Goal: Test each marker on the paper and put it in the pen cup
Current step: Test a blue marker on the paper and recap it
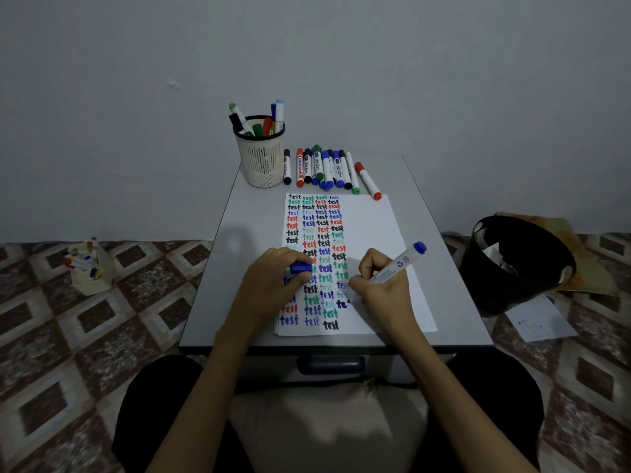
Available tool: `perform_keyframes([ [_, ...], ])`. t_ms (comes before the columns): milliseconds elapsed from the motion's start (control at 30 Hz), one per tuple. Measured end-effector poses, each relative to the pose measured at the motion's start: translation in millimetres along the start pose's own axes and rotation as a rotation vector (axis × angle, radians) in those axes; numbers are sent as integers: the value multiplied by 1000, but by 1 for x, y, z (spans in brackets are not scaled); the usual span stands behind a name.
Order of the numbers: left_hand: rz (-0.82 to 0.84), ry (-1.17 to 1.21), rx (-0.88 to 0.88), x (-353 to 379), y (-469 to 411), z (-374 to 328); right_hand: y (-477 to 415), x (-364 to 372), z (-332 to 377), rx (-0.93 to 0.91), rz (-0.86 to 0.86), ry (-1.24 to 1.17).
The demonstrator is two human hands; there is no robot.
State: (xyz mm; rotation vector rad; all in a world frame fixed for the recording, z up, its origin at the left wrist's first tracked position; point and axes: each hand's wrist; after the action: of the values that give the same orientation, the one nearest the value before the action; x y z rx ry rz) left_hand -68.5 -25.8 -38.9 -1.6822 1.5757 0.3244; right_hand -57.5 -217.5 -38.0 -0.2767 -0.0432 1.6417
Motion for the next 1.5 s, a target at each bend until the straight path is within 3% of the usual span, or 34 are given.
perform_keyframes([
  [867,-6,-3,15,2,0,2,1,-1,5,-20,14,-18],
  [1100,-34,2,57,1,1,2,1,-8,10,-8,-129,-280],
  [1300,-51,299,1,-6,0,-4,1,-13,13,47,94,-541],
  [1500,-42,452,-47,-11,3,-3,0,-13,15,73,66,-563],
])
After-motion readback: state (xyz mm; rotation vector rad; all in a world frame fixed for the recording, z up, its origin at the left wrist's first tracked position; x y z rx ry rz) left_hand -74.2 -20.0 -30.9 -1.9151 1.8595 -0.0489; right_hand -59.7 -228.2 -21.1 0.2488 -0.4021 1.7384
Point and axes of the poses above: each hand's wrist, its own y-axis away from the middle knuckle, its own x-axis out of the palm, z = x × y, and after that the axes turned 5 degrees about y, right-handed
